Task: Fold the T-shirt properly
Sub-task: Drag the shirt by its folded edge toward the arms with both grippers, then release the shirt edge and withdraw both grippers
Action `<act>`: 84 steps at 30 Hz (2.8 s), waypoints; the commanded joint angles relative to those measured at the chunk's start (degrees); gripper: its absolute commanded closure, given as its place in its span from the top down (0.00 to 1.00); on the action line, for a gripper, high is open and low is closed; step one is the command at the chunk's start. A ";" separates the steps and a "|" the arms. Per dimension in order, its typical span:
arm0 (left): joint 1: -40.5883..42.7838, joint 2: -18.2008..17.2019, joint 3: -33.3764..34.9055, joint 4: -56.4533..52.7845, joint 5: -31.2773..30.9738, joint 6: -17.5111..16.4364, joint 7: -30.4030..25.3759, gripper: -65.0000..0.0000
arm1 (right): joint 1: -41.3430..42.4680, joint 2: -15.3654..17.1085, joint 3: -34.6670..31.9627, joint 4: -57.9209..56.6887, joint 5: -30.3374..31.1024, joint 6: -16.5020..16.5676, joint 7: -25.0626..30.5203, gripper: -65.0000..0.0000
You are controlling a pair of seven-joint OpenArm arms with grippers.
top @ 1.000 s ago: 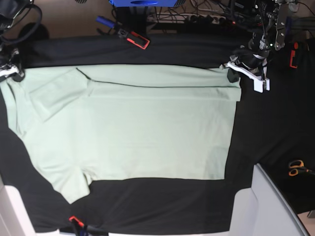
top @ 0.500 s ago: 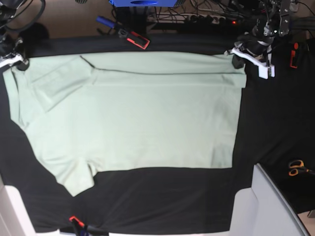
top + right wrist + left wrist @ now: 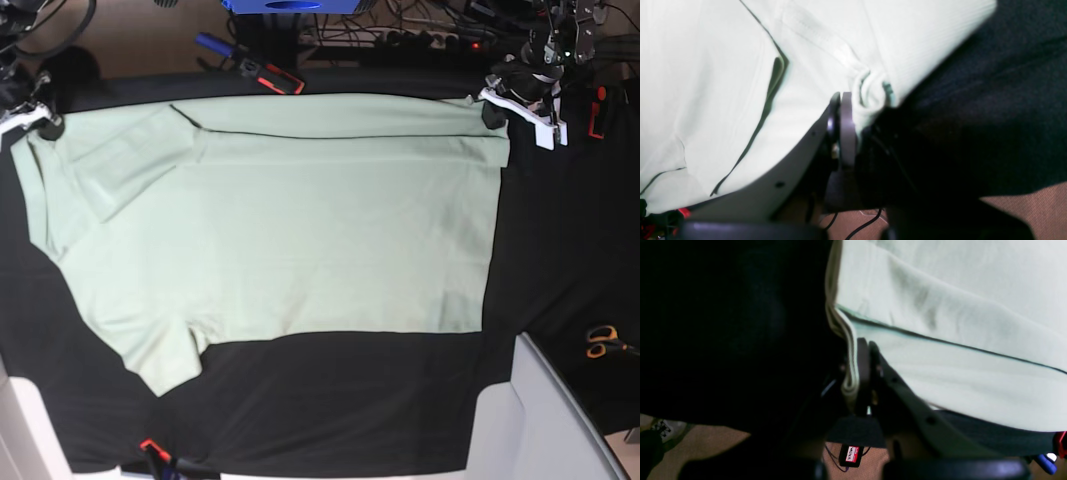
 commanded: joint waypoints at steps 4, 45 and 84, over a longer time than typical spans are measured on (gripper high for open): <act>0.35 -1.26 -0.40 0.30 0.62 1.35 -0.16 0.00 | -0.78 0.96 0.60 0.92 -0.22 -0.51 0.42 0.00; -1.14 3.84 -8.05 3.29 14.60 1.35 10.57 0.38 | -2.45 -4.31 6.66 5.50 -0.75 -1.79 -4.06 0.66; -2.90 7.18 -20.89 24.30 15.30 1.27 15.93 0.38 | -2.45 4.74 -4.24 25.28 -0.75 -5.30 -3.10 0.66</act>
